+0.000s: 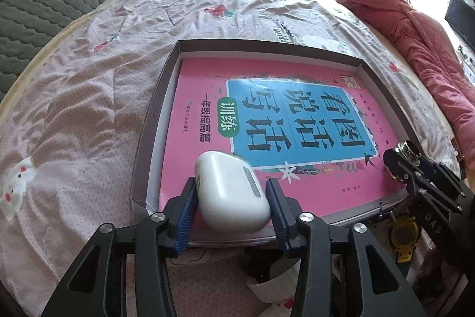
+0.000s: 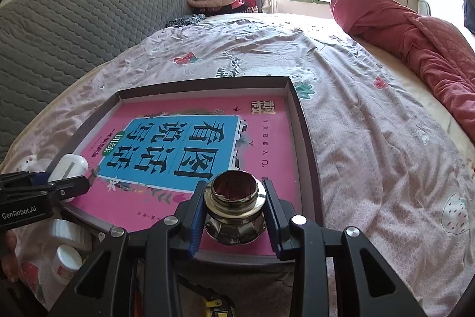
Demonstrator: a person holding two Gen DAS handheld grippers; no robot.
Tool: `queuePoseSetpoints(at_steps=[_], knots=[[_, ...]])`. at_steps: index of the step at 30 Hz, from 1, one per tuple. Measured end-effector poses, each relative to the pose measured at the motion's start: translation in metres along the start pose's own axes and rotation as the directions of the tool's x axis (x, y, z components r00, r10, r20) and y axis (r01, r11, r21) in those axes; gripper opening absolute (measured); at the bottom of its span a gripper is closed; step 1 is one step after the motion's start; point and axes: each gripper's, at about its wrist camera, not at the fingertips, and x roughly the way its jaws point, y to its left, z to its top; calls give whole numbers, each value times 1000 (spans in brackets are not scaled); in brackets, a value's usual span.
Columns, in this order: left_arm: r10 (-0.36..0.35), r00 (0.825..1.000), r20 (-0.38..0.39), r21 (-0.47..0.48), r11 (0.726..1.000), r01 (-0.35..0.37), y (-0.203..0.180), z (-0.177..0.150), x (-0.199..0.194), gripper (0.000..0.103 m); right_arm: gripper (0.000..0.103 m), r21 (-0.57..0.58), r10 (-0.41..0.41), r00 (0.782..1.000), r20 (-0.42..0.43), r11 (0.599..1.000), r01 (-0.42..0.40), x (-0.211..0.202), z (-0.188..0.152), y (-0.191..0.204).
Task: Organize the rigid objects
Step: 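Carry the earbuds case with the left tool into the tray while the right tool carries the lens part there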
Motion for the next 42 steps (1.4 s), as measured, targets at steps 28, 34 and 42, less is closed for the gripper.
queuePoseSetpoints(at_steps=[28, 34, 42], knots=[[12, 1000, 21, -1, 1000, -12, 2, -5, -5, 44, 36, -39, -33, 999, 9, 999, 34, 0, -3, 5], [12, 1000, 23, -5, 1000, -12, 2, -5, -6, 44, 36, -40, -34, 999, 12, 999, 34, -1, -3, 5], [10, 999, 33, -10, 1000, -10, 4, -7, -9, 44, 37, -38, -40, 999, 16, 998, 40, -2, -2, 6]])
